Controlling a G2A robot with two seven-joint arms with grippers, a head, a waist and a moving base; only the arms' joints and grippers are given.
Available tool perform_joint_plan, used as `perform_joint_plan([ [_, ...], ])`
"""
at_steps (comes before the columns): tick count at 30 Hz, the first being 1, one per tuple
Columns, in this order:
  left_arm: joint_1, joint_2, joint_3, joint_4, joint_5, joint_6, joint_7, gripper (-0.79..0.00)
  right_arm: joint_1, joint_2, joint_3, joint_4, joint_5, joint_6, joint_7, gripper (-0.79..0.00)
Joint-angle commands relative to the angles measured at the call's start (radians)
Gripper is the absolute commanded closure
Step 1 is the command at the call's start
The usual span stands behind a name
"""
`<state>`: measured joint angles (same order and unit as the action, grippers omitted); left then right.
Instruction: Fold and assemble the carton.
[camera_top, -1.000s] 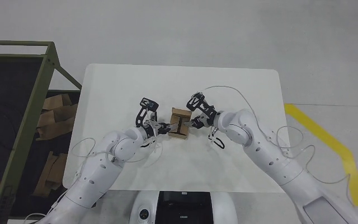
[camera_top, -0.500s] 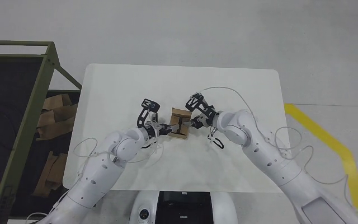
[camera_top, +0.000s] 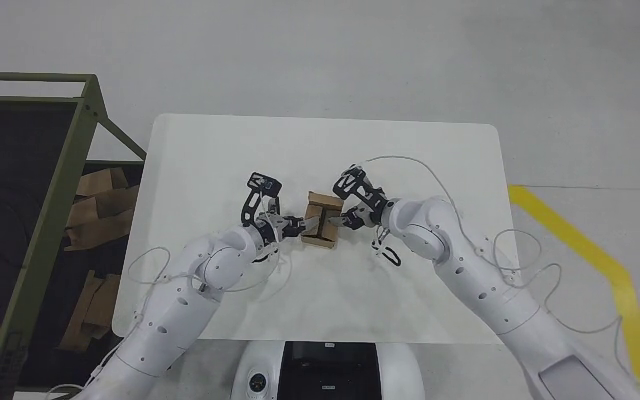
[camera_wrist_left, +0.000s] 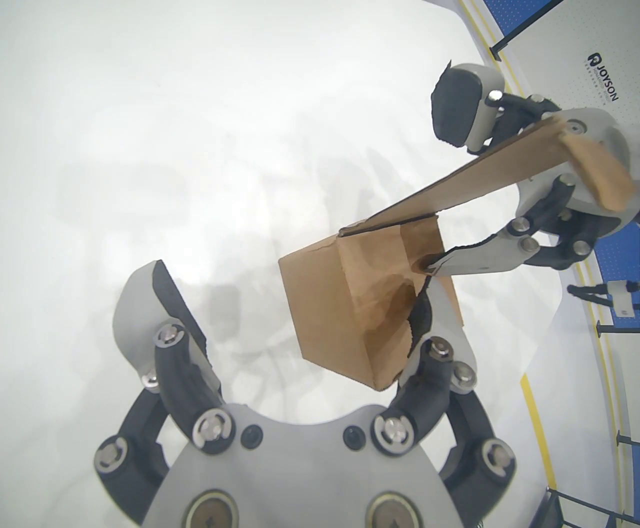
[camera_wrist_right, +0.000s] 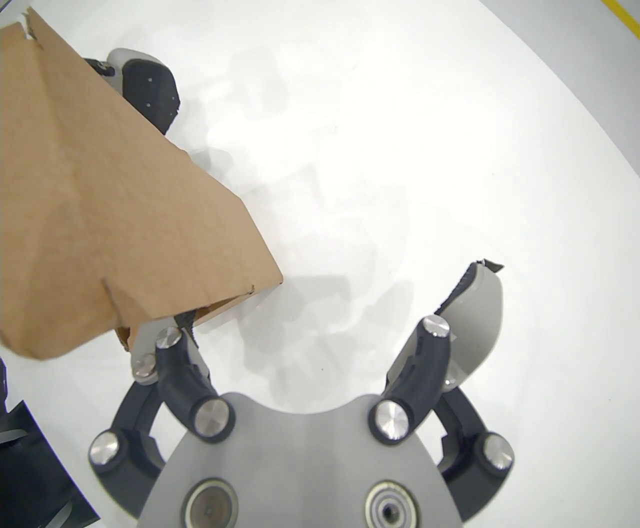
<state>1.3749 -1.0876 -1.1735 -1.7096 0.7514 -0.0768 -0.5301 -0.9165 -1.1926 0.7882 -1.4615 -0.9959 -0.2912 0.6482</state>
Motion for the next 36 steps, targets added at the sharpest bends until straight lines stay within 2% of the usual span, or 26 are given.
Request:
perform_joint_plan([
  [1, 0.014, 0.003, -0.021, -0.011, -0.002, -0.003, 0.0, -0.785, -0.003, 0.0, 0.004, -0.002, -0.001, -0.003, -0.001, -0.785],
  [8, 0.058, 0.013, -0.101, -0.024, -0.022, -0.003, 0.012, -0.785, -0.022, 0.001, 0.031, -0.024, 0.018, -0.025, -0.011, -0.785],
  [12, 0.051, 0.015, -0.132, -0.004, -0.037, -0.004, 0.018, -0.785, -0.039, 0.007, 0.052, -0.044, 0.018, -0.047, -0.006, -0.785],
  [16, 0.012, 0.011, -0.135, 0.023, -0.056, -0.007, 0.034, -0.785, -0.067, 0.014, 0.07, -0.068, 0.014, -0.085, -0.013, -0.785],
  [21, -0.07, 0.002, -0.109, 0.078, -0.07, -0.03, 0.03, -0.785, -0.125, 0.03, 0.097, -0.106, -0.01, -0.15, -0.047, -0.785],
  [26, -0.127, -0.006, -0.079, 0.114, -0.077, -0.081, 0.04, -0.785, -0.191, 0.044, 0.128, -0.141, -0.045, -0.179, -0.089, -0.785],
  [29, -0.158, -0.009, -0.06, 0.134, -0.071, -0.118, 0.03, -0.785, -0.219, 0.049, 0.136, -0.149, -0.069, -0.183, -0.108, -0.785],
  [36, -0.205, -0.018, -0.018, 0.173, -0.061, -0.139, 0.009, -0.785, -0.223, 0.041, 0.105, -0.126, -0.105, -0.154, -0.115, -0.785],
])
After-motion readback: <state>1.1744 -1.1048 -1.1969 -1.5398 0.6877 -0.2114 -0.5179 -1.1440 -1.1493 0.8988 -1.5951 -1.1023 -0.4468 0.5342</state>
